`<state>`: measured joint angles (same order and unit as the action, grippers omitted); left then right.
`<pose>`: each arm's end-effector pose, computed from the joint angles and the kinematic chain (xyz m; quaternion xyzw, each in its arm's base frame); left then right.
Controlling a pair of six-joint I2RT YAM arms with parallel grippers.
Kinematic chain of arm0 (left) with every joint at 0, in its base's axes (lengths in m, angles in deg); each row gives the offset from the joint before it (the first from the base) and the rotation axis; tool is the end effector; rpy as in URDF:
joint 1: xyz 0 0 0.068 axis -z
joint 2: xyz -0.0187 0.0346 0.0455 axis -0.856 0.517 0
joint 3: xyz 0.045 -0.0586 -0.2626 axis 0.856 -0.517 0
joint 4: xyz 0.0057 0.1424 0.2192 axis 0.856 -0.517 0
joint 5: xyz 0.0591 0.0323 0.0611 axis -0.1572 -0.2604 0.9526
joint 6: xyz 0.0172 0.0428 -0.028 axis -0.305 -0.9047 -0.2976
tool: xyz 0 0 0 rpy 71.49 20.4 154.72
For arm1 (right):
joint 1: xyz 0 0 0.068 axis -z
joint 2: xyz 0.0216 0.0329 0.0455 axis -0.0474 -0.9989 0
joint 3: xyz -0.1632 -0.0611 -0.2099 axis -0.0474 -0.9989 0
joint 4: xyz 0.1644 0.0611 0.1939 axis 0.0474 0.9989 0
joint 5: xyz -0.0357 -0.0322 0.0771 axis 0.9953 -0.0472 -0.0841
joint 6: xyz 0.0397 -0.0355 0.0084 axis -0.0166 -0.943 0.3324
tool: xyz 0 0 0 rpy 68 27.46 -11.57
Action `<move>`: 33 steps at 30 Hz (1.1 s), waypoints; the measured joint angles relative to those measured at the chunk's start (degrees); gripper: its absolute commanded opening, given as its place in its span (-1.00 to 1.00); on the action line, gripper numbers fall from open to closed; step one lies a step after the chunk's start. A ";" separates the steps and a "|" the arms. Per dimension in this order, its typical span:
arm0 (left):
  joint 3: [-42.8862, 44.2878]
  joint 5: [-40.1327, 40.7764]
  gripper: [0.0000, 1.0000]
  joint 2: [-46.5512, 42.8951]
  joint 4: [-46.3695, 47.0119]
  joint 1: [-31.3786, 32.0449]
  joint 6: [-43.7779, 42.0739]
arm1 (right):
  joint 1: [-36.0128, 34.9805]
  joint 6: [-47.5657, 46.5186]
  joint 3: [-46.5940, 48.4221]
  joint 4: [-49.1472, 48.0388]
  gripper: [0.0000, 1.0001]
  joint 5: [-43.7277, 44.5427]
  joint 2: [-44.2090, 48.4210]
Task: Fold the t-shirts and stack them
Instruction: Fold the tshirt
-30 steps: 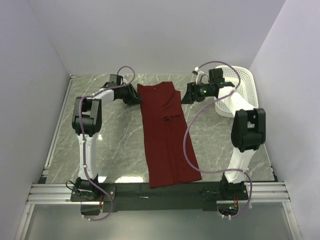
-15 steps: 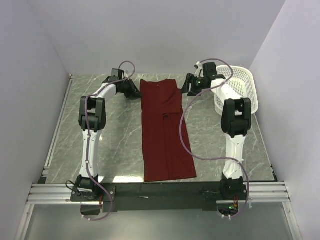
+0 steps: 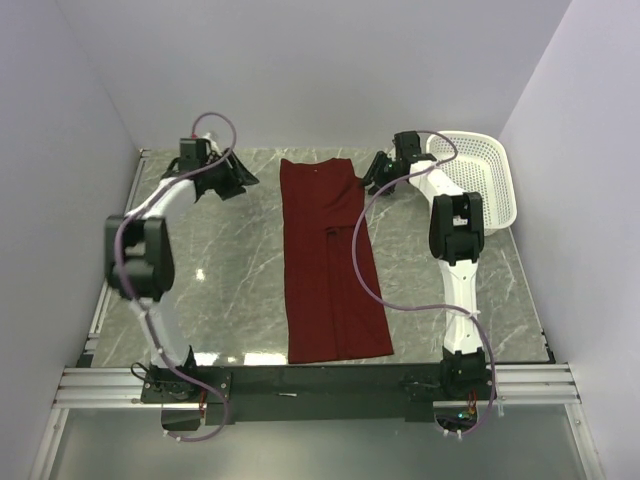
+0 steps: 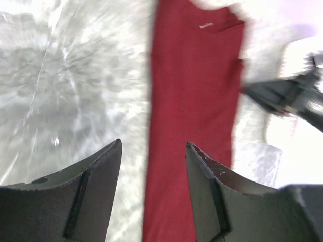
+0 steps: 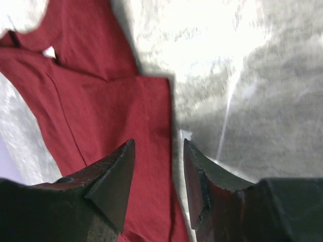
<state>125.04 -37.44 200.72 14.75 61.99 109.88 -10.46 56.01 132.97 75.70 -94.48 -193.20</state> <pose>0.4571 -0.0403 0.2101 -0.1809 0.8811 -0.3245 0.2926 0.5328 0.0871 0.1551 0.1243 0.9156 0.2952 0.2429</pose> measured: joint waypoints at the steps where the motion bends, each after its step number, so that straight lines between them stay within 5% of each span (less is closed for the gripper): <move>1: -3.26 0.44 0.19 -4.81 1.11 -0.33 -0.31 | -0.04 0.50 0.50 0.11 -0.03 0.24 -0.37; 12: -29.99 1.51 0.26 -40.30 5.27 -0.35 -2.49 | -0.09 5.33 4.11 -2.14 -0.27 -2.16 -4.07; 22: -34.10 2.64 0.26 -47.56 -0.15 -0.74 -3.52 | -0.09 4.55 3.48 -2.43 -0.84 0.20 -3.93; 33: -34.64 2.75 0.26 -47.89 -1.03 -0.81 -3.87 | -0.37 1.66 -4.98 -5.77 -0.90 4.50 2.99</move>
<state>90.39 -34.69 152.83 13.73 61.18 106.01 -10.84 57.67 127.98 69.93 -89.98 -190.20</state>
